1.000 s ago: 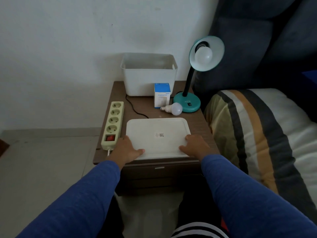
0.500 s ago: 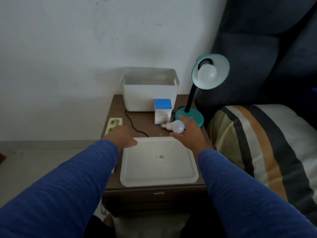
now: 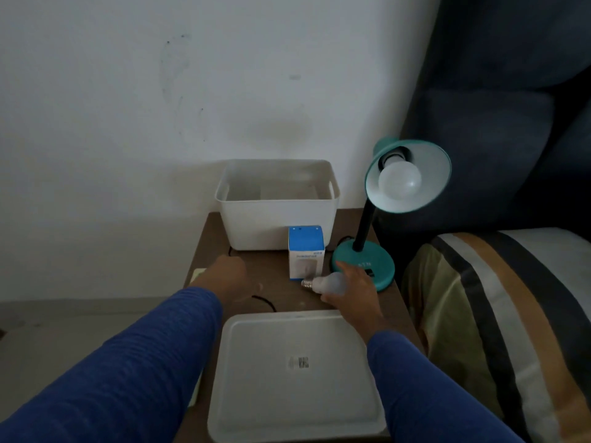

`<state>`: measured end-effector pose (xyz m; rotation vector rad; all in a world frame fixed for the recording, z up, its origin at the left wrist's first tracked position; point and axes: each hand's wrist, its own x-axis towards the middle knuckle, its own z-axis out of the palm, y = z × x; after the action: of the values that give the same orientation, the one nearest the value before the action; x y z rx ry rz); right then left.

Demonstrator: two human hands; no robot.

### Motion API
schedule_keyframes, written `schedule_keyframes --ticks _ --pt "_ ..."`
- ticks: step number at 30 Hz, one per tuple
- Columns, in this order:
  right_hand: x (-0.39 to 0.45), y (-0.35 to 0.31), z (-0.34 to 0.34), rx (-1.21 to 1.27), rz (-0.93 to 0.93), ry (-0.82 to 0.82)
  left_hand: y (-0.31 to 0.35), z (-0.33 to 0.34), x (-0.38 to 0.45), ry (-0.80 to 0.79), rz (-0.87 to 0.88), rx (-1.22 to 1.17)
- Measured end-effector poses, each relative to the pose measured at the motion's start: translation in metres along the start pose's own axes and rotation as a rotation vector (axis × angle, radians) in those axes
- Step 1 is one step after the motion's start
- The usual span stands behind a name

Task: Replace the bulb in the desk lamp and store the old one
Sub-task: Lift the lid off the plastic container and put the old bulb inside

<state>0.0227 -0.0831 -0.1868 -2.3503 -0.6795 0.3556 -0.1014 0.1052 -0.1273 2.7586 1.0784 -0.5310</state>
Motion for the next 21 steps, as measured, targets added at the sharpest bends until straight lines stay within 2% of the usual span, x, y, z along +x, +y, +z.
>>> schedule_keyframes --ticks 3,11,21 --pt "-0.002 -0.006 -0.004 -0.09 0.009 -0.02 0.003 -0.005 0.0 0.01 -0.019 -0.019" --pt "-0.025 -0.049 -0.039 -0.001 -0.036 -0.008 -0.004 -0.051 -0.021 0.112 0.006 -0.2" --pt "0.016 -0.134 -0.08 0.154 -0.088 0.125 0.004 -0.143 0.002 0.249 0.008 -0.203"
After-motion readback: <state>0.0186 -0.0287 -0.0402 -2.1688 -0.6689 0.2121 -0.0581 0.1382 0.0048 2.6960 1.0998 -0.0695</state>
